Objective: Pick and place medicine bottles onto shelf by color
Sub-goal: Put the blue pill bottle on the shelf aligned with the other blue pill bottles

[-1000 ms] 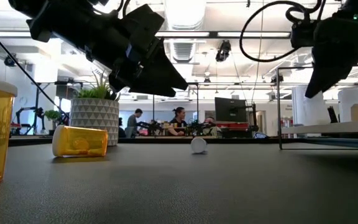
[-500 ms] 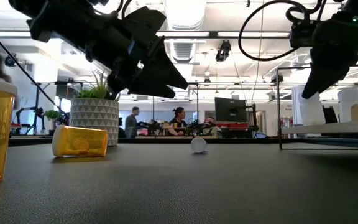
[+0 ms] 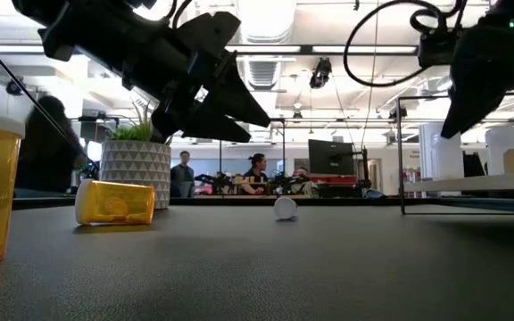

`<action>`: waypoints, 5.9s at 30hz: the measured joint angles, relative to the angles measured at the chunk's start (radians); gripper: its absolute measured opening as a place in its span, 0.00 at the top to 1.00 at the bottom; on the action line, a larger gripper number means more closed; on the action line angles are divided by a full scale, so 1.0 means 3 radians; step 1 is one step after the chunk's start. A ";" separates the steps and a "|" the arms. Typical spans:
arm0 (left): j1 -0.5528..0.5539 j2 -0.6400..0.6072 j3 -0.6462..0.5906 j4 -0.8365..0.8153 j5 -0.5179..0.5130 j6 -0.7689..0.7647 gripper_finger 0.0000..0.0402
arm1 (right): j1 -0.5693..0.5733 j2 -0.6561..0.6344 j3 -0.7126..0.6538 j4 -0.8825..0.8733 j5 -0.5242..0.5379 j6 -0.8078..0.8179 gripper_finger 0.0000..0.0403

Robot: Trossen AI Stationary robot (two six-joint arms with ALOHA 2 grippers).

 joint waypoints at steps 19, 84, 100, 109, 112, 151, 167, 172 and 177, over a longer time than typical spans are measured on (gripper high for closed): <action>0.0368 0.0270 0.0667 -0.0919 0.1293 0.1505 0.46 | 0.0000 -0.0016 0.1214 -0.0554 0.0023 -0.0173 0.44; 0.1127 0.1279 0.1691 -0.1557 0.1897 0.8247 0.55 | -0.0009 0.0336 0.1571 -0.0992 0.0036 0.0035 0.44; 0.1102 0.1284 0.1700 -0.1693 0.1778 0.7324 0.75 | -0.0009 0.0336 0.1571 -0.0988 0.0036 -0.0007 0.44; 0.1101 0.1284 0.1718 -0.1763 0.1781 0.5266 0.79 | -0.0009 0.0336 0.1571 -0.0979 0.0036 -0.0014 0.44; 0.1101 0.1282 0.1717 -0.1764 0.1785 0.4658 0.79 | -0.0008 0.0336 0.1571 -0.0973 0.0036 -0.0014 0.44; 0.0717 0.0141 0.1676 -0.0607 0.1333 0.2045 0.79 | 0.0000 0.0411 0.2337 -0.0381 -0.0154 -0.1285 0.44; 0.0623 0.0140 0.1695 -0.0369 0.1287 0.2195 0.79 | -0.0009 0.0635 0.2316 -0.0365 0.0184 -0.1479 0.44; 0.0615 0.0140 0.1689 -0.0348 0.1296 0.2196 0.79 | -0.0008 0.0636 0.2316 -0.0366 0.0199 -0.1451 0.44; 0.0615 0.0140 0.1692 -0.0251 0.1298 0.2227 0.79 | -0.0009 0.0674 0.2311 -0.0367 0.0198 -0.1420 0.44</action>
